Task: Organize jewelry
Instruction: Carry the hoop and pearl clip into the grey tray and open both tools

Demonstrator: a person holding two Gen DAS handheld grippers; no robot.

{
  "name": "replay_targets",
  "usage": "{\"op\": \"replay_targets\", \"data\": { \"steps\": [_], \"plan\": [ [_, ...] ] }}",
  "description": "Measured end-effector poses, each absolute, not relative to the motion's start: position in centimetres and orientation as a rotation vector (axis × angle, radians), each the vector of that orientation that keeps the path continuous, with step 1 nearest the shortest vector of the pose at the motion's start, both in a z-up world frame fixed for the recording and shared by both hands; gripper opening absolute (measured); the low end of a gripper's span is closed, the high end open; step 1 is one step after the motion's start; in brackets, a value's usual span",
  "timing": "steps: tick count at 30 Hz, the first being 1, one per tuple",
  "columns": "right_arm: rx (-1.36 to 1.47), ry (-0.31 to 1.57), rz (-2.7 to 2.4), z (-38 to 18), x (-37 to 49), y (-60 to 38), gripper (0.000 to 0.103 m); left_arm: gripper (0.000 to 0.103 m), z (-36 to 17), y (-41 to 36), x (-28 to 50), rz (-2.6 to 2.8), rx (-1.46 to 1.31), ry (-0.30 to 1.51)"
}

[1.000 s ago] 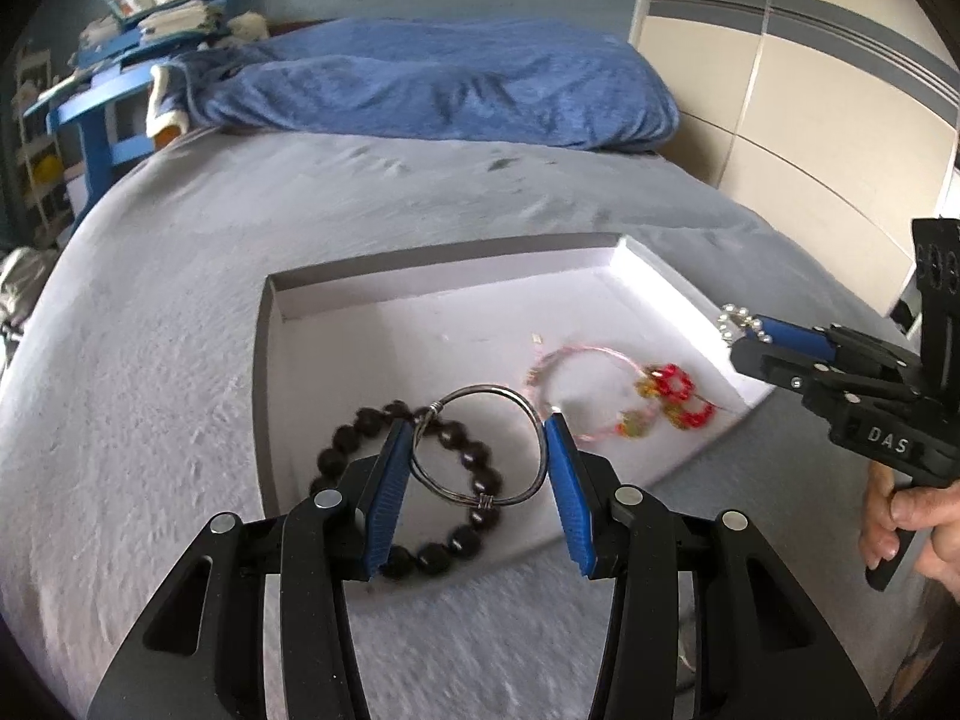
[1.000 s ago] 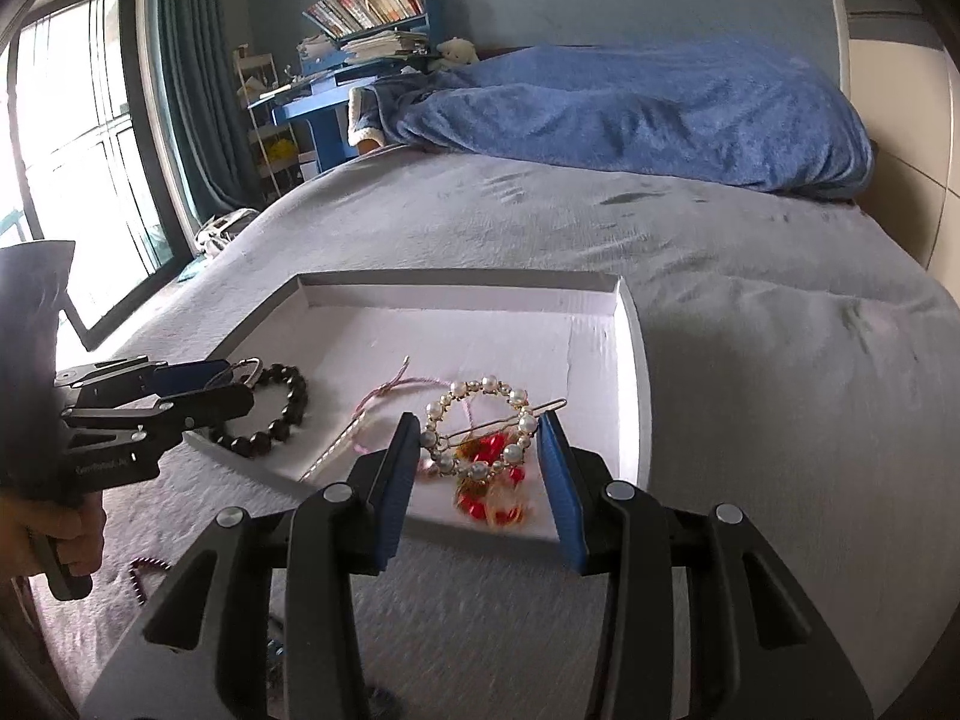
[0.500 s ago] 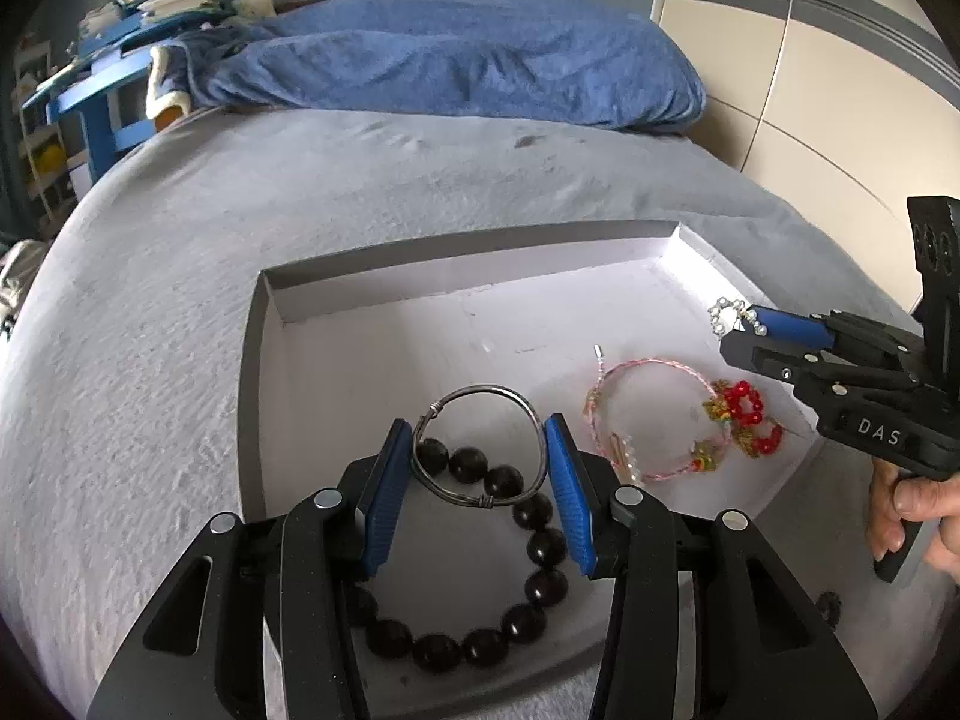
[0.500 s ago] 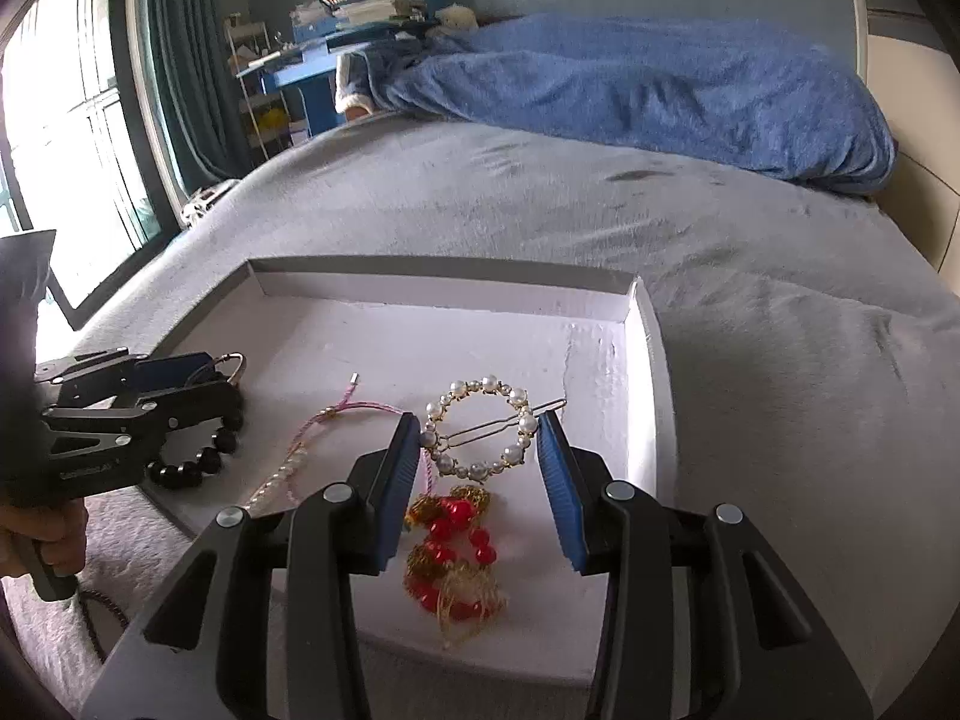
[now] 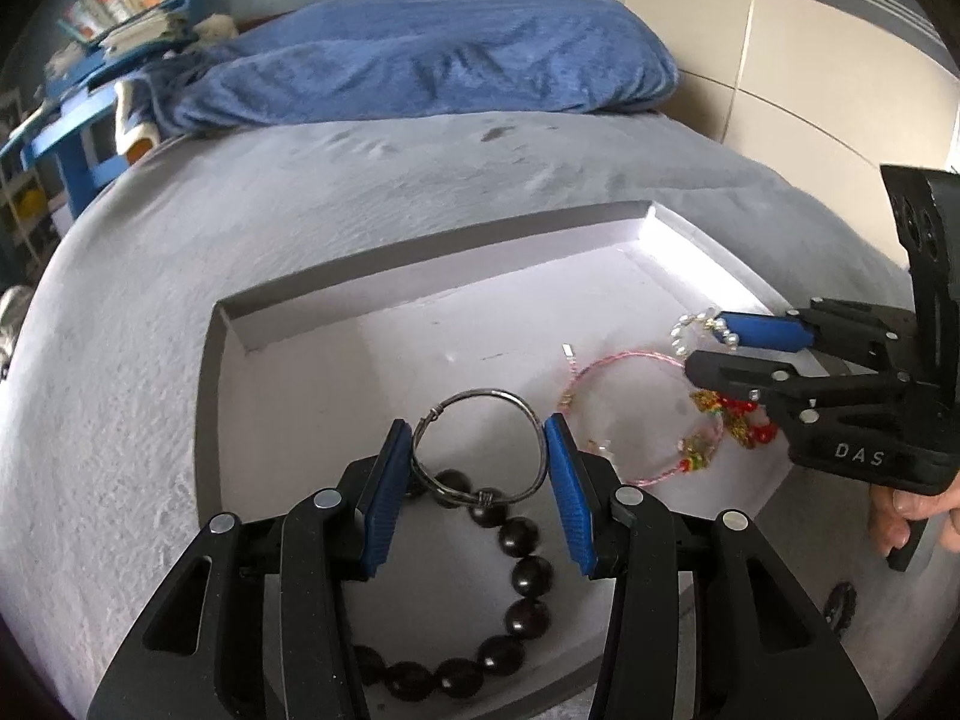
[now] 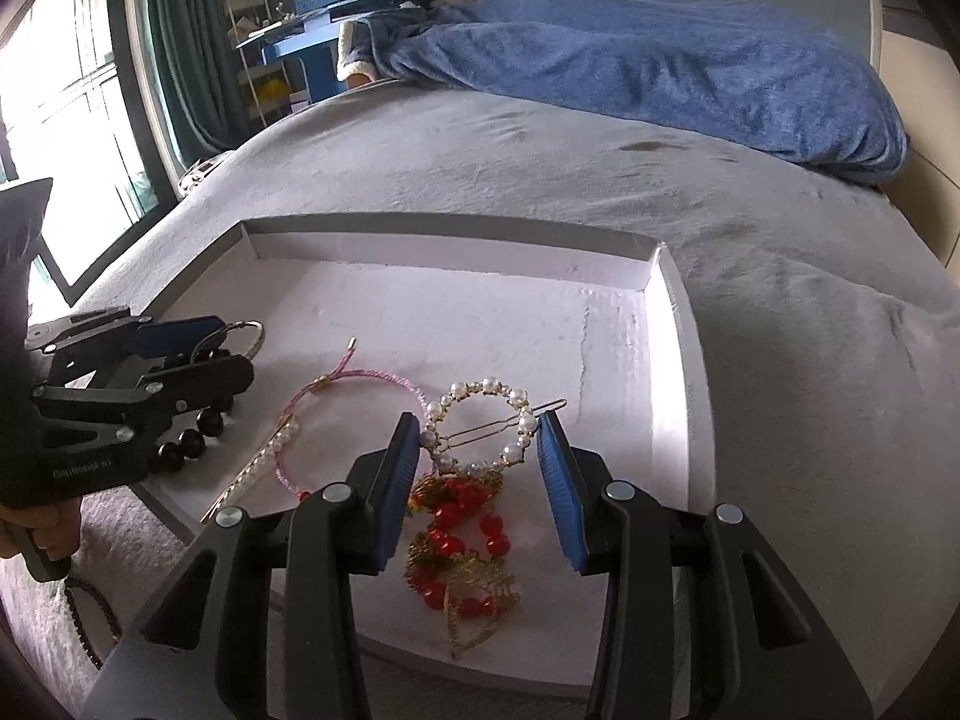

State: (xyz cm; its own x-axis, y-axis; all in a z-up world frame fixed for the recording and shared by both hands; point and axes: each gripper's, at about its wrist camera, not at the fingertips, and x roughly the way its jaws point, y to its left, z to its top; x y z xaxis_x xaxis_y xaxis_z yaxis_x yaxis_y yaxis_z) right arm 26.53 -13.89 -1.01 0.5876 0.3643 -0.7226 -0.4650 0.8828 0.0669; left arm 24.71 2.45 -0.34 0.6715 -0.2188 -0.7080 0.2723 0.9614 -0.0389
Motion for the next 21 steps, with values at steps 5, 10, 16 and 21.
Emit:
{"op": "replay_targets", "data": {
  "steps": [5,10,16,21],
  "plan": [
    [-0.119,0.803,0.482,-0.7,26.1,-14.3,0.047,0.060,-0.1,2.4,24.3,-0.260,0.079,0.767],
    [-0.113,0.775,0.472,0.1,24.6,-15.0,0.052,0.076,0.7,2.4,23.6,-0.263,0.064,0.743],
    [-0.083,0.734,0.442,1.4,22.7,-16.5,0.058,0.080,2.5,2.6,21.5,-0.267,0.045,0.692],
    [-0.033,0.729,0.413,1.9,20.9,-18.4,0.058,0.086,3.3,2.7,19.0,-0.255,0.052,0.673]
  ]
}}
